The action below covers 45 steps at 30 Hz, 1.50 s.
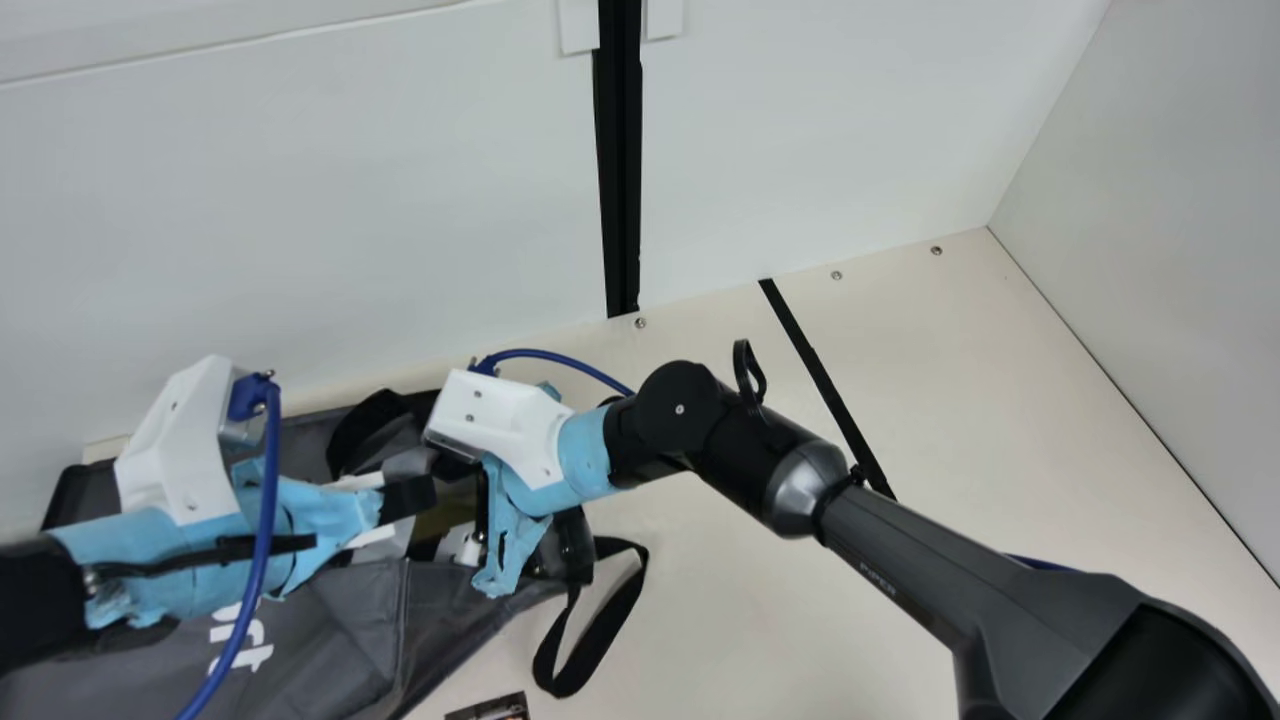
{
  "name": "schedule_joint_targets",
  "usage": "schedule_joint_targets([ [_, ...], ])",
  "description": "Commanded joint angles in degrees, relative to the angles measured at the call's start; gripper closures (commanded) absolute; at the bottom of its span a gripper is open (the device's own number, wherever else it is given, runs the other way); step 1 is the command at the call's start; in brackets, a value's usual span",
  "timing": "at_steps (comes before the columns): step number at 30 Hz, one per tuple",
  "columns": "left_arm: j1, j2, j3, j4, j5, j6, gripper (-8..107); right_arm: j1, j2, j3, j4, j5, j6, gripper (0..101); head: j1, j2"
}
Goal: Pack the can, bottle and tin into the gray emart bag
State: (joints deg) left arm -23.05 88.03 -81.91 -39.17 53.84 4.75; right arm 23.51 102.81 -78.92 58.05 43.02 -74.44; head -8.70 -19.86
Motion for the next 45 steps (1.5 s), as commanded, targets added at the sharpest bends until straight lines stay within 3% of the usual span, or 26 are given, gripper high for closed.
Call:
schedule_joint_targets([
  [1,0.0,0.0,0.0,0.0,0.0,0.0,89,0.0,0.0,0.0,-0.2,-0.1,0.0,11,-1.3,-0.1],
  [20,0.0,0.0,0.0,-0.2,0.0,0.0,89,-3.2,-2.2,1.8,0.0,1.5,-1.4,10,-1.3,-0.1],
  [45,0.0,0.0,0.0,-0.2,0.0,0.0,89,-13.1,-7.8,6.3,-0.2,4.1,-3.5,10,-1.3,-0.1],
])
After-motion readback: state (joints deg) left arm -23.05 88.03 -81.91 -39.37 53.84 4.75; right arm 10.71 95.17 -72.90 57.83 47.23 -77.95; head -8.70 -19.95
